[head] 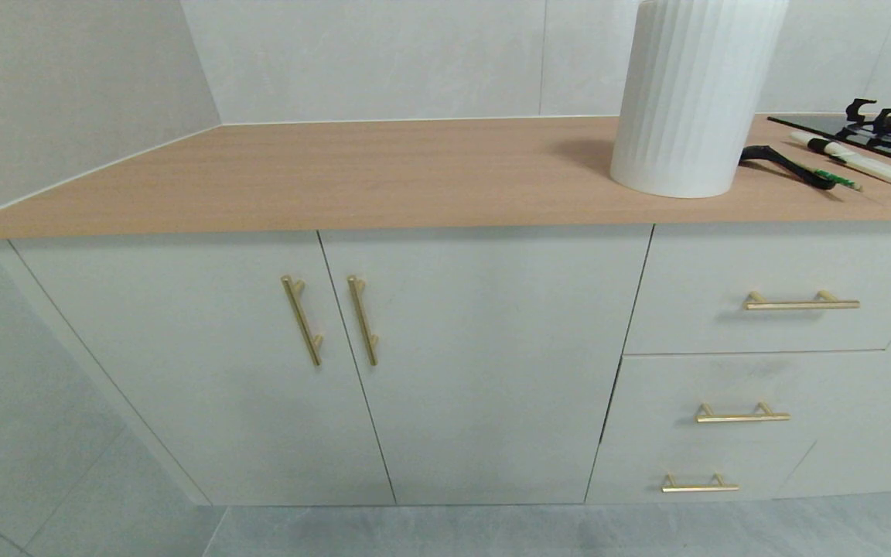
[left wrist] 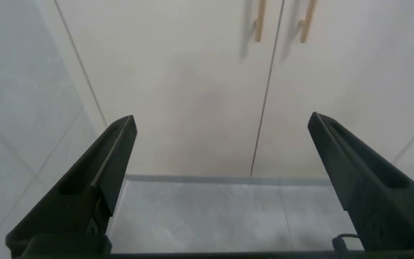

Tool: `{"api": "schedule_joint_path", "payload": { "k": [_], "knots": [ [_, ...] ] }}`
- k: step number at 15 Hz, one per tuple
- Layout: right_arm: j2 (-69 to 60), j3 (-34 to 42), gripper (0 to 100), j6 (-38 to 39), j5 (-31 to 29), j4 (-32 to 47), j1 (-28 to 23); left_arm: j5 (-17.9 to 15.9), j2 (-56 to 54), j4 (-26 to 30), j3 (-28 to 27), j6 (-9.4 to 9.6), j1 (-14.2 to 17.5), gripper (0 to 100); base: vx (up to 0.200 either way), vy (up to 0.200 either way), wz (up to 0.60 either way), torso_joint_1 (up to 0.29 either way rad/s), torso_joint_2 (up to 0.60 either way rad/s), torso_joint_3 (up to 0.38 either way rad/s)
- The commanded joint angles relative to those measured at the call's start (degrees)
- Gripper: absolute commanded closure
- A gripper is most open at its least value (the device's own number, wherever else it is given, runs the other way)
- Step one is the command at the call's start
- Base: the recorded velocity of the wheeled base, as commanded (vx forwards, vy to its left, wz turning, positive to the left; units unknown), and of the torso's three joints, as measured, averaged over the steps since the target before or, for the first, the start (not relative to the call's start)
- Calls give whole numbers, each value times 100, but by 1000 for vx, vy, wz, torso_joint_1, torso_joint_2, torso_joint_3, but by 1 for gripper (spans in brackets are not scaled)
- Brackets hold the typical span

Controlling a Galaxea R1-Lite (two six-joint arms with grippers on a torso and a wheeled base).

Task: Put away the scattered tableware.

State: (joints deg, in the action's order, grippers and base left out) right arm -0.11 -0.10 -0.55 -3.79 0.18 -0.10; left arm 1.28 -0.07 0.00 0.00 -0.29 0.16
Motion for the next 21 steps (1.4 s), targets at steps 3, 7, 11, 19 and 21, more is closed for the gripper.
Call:
{"api": "schedule_joint_path", "payload": {
  "k": [3,7,11,19,21],
  "knots": [
    [11,1,0,-7,1,-1,1,4,7,0,0,3,2,0,0,0,0,0,0,0],
    [11,1,0,-7,1,-1,1,4,7,0,0,3,2,0,0,-50,0,1,1,-1],
    [11,1,0,-7,1,-1,1,4,7,-9,0,3,2,0,0,-200,0,8,4,0],
    [11,1,0,-7,1,-1,1,4,7,0,0,3,2,0,0,-125,0,0,3,4],
    [11,1,0,-7,1,-1,1,4,7,0,0,3,2,0,0,0,0,0,0,0]
  ]
}}
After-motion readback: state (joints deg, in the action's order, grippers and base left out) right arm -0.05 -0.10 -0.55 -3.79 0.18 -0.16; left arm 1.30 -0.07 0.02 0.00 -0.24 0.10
